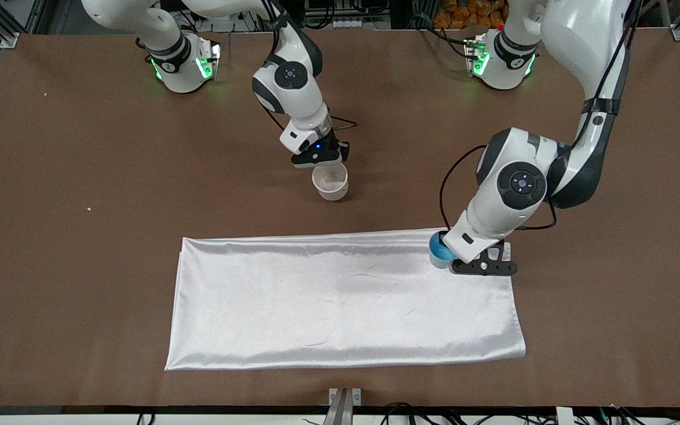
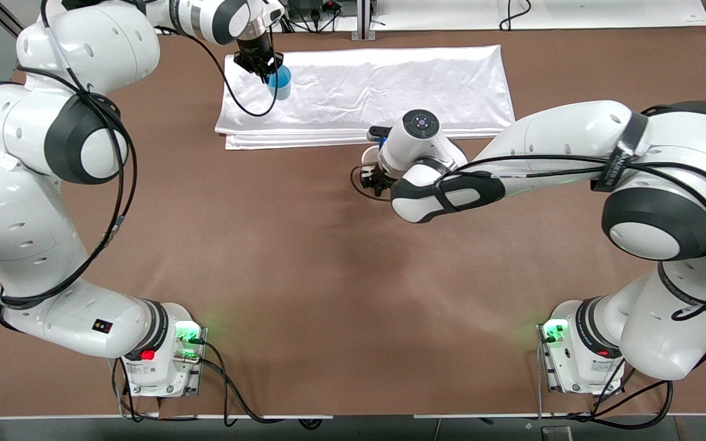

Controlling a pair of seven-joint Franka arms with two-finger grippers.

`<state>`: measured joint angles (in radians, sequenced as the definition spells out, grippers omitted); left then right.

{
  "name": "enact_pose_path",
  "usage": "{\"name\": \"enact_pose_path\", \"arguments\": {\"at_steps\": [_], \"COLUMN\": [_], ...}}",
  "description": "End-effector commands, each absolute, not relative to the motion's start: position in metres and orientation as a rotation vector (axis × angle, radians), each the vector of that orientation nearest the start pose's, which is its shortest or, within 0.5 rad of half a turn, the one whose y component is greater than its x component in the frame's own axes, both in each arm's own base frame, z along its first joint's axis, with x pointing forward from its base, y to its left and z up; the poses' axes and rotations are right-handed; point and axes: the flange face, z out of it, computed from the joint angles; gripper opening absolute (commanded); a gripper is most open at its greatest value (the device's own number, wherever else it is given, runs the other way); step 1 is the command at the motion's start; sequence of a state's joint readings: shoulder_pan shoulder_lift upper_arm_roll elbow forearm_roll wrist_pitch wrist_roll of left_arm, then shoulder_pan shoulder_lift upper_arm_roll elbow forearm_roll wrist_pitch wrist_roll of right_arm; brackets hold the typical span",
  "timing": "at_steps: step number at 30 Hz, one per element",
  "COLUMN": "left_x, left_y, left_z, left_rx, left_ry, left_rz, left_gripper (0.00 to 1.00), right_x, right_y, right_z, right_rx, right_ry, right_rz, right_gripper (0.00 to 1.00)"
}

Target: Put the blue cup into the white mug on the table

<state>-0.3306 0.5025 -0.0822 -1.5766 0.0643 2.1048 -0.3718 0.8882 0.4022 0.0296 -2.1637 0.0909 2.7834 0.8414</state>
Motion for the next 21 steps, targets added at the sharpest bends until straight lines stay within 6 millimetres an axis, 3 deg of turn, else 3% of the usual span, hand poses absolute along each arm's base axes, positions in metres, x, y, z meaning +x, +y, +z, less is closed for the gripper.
{"name": "enact_pose_path", "arguments": {"at_steps": [1,6,12,13,21], "left_x": [0.644,0.644,0.646,0.645,0.643], "left_y": [-0.269,-0.27,-0.264,-0.264,-0.264], "left_z": [0.35,0.351,0.357,0.359,0.376], "left_rx": [-3.114,-3.119,-3.123,-3.125,-3.131], "left_ry": [0.08,0.078,0.041,0.037,0.03], "left_rz": [-0.083,-0.09,-0.101,-0.102,-0.121], "left_gripper": [0.0,0.0,0.0,0.0,0.0], "right_x": [0.358,0.359,0.366,0.365,0.364], "right_y": [0.465,0.464,0.462,0.463,0.466], "right_z": [0.218,0.209,0.212,0.212,0.218], "right_rx": [-2.94,-2.944,-2.936,-2.932,-2.925], "right_ry": [0.026,0.033,0.163,0.185,0.203], "right_rz": [-0.165,-0.162,-0.162,-0.161,-0.159], "right_gripper": [0.0,0.03,0.9,1.0,1.0]}}
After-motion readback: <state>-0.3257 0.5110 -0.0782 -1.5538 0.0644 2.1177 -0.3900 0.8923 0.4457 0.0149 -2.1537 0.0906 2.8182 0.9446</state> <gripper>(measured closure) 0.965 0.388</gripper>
